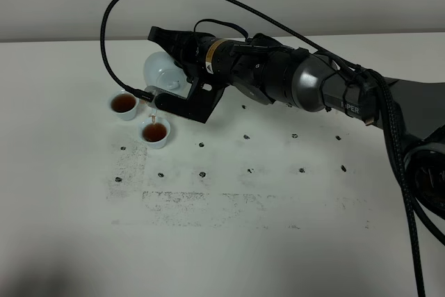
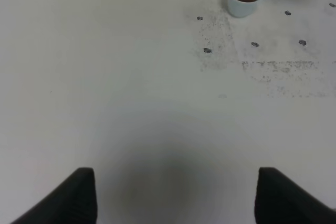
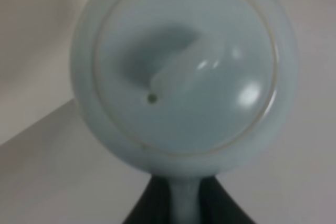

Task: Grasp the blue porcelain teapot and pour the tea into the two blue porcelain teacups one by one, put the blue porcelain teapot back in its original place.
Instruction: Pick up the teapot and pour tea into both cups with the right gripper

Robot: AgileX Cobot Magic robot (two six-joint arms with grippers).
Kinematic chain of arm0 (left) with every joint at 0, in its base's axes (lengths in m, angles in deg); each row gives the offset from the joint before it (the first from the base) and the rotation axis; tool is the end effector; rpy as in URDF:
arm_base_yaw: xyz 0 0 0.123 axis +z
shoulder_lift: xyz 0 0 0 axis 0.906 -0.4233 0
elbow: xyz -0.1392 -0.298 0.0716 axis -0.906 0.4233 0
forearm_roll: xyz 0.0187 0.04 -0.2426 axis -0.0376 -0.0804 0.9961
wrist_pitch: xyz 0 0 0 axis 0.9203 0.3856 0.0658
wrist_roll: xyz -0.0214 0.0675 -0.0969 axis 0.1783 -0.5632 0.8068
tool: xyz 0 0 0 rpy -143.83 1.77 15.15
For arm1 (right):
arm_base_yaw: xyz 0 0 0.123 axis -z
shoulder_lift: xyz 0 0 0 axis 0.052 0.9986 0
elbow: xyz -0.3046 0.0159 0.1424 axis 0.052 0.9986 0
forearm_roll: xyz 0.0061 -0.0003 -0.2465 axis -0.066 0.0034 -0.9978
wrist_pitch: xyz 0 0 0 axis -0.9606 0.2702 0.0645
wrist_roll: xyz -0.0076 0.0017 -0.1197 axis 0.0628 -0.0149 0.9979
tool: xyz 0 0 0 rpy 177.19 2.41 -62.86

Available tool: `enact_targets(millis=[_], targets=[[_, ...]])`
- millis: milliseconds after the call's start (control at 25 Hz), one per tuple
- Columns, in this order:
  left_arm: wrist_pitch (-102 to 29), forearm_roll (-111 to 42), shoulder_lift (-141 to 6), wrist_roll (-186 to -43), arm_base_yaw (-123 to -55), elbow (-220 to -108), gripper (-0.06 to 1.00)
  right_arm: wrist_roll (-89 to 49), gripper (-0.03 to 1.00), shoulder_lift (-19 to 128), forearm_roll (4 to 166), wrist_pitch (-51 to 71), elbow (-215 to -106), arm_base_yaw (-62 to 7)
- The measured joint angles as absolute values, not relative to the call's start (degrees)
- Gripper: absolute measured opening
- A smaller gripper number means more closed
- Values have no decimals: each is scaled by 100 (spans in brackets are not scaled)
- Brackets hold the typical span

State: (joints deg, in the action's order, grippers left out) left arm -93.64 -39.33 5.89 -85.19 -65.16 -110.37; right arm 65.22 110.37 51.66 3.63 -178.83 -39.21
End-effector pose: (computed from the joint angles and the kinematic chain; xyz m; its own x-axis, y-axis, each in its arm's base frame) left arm -0.0329 -0.0155 0.2489 -0.4899 0.0088 -0.8717 0.1203 0.9911 -0.0576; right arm 0.4670 0.3389 0.2182 0.6772 -0.3993 0.6180 0.1240 -0.7659 -0.6309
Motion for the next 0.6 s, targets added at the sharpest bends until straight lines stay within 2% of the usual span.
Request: enact_targets(millis=[600], targets=[[-9364, -3933, 589, -8519, -6516, -11037, 61, 6297, 5, 11037, 5265, 474, -17883, -3921]])
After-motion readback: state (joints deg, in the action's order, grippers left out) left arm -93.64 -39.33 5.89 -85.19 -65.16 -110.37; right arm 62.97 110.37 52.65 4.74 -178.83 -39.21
